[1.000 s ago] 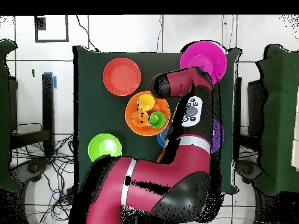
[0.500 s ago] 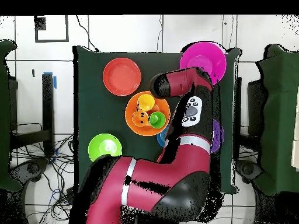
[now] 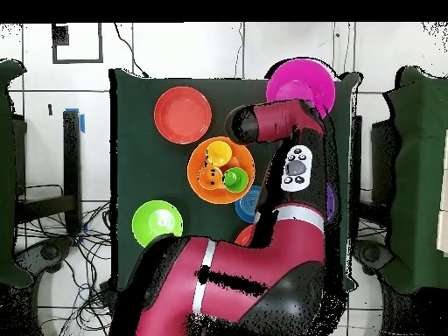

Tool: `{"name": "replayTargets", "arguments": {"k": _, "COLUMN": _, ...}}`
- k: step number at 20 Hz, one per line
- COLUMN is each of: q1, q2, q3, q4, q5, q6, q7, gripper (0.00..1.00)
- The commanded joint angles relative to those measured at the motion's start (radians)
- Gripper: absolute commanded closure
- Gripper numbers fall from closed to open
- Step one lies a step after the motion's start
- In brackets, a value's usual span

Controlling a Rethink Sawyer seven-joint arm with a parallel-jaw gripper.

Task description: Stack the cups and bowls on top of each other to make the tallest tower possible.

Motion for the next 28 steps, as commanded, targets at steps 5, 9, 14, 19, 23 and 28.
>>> {"name": "replayTargets", "arguments": {"k": 5, "q1": -0.032, "q2": -0.075, "q3": 0.162, "q4": 0.100, "q5": 0.022, "q6": -0.001, "q7": -0.050, "gripper": 1.00}}
{"name": "replayTargets", "arguments": {"k": 9, "q1": -0.040, "q2": -0.086, "q3": 0.167, "q4": 0.114, "q5": 0.012, "q6": -0.010, "q7": -0.044, "gripper": 1.00}}
{"name": "replayTargets", "arguments": {"k": 14, "q1": -0.028, "q2": -0.096, "q3": 0.148, "q4": 0.117, "q5": -0.003, "q6": 0.009, "q7": -0.030, "gripper": 1.00}}
{"name": "replayTargets", "arguments": {"k": 19, "q1": -0.002, "q2": -0.104, "q3": 0.108, "q4": 0.118, "q5": -0.017, "q6": 0.041, "q7": -0.005, "gripper": 1.00}}
{"name": "replayTargets", "arguments": {"k": 23, "q1": 0.016, "q2": -0.125, "q3": 0.079, "q4": 0.140, "q5": -0.022, "q6": 0.059, "q7": 0.017, "gripper": 1.00}}
{"name": "replayTargets", "arguments": {"k": 28, "q1": 0.024, "q2": -0.177, "q3": 0.080, "q4": 0.196, "q5": -0.015, "q6": 0.029, "q7": 0.019, "gripper": 1.00}}
